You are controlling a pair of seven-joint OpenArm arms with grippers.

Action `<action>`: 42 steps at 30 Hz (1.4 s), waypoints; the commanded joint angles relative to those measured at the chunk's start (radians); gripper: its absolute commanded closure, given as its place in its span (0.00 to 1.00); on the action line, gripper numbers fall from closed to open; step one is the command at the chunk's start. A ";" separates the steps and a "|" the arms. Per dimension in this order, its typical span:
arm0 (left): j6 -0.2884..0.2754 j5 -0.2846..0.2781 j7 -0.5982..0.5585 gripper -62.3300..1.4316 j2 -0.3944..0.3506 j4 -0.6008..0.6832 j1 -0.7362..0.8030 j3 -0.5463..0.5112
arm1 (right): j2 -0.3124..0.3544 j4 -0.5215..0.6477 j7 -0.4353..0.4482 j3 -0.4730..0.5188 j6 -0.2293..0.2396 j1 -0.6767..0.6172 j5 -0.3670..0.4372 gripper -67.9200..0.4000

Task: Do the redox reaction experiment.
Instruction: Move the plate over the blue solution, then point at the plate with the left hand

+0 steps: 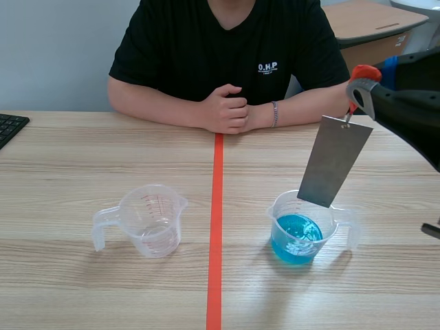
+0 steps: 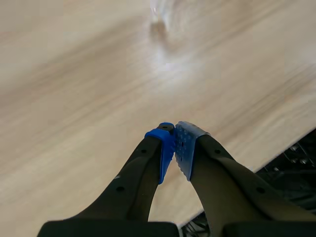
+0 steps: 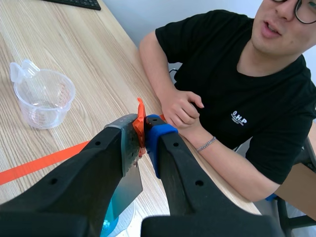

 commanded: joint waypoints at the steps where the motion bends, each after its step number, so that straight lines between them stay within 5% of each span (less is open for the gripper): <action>1: -0.002 -0.006 -0.013 0.91 -0.014 0.036 -0.040 0.034 | 0.002 0.008 0.019 0.008 -0.004 0.011 0.008 0.97; 9: -0.002 -0.006 0.005 0.91 -0.043 0.070 -0.291 0.216 | 0.002 0.008 0.019 0.008 -0.003 0.011 0.008 0.97; 20: -0.002 0.034 0.013 0.91 0.083 0.089 -0.605 0.431 | 0.002 0.008 0.019 0.008 -0.003 0.011 0.008 0.97; 31: 0.008 0.249 0.027 0.91 0.315 0.088 -0.783 0.630 | 0.002 0.008 0.019 0.008 -0.003 0.011 0.009 0.97; 42: 0.082 0.418 0.047 0.91 0.506 0.072 -0.794 0.645 | 0.002 0.008 0.019 0.008 -0.003 0.011 0.027 0.97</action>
